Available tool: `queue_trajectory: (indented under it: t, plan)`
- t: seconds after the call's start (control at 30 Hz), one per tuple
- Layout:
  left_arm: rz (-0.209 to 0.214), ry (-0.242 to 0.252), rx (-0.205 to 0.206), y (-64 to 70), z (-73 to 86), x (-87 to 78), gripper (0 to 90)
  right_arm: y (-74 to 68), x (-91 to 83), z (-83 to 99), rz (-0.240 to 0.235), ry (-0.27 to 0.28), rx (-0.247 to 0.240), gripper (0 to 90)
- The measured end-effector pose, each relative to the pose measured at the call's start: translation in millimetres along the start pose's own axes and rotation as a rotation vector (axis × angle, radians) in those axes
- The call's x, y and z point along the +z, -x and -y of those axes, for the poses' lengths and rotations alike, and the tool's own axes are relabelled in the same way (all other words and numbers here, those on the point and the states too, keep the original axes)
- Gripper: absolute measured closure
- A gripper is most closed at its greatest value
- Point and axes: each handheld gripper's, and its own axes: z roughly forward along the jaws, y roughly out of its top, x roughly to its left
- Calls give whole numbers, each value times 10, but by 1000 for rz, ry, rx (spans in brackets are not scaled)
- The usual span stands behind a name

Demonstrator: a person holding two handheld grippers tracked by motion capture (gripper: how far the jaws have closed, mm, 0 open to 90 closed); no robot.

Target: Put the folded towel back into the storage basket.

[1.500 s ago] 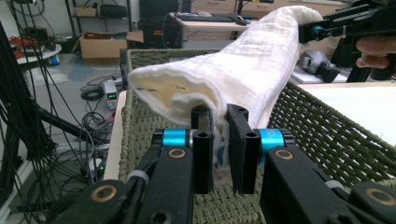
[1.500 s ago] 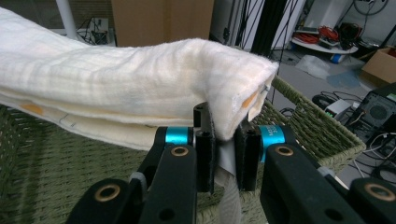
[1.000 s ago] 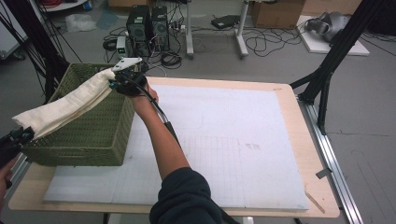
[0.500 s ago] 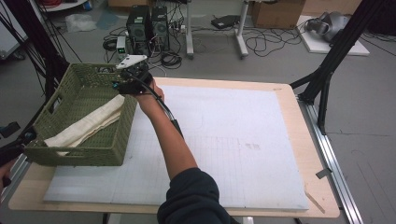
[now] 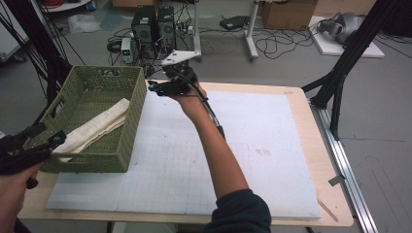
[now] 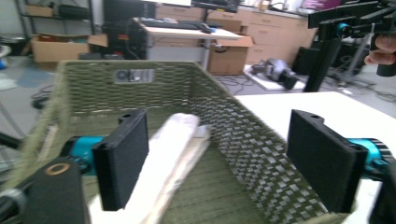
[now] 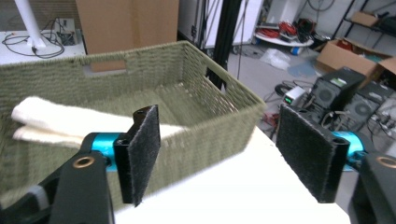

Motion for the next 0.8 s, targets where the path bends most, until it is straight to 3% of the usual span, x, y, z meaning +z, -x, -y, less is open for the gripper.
queue_trajectory:
  t: [0.1,0.37,0.8]
  plan:
    - [57,-12,2,118,10,122,192,84,-242,104,18,-3,15,256]
    - [156,-20,35,477,18,437,192,223,-780,423,63,-20,46,215]
    - [305,-17,88,1004,122,868,199,192,-1521,1105,134,-47,100,193]
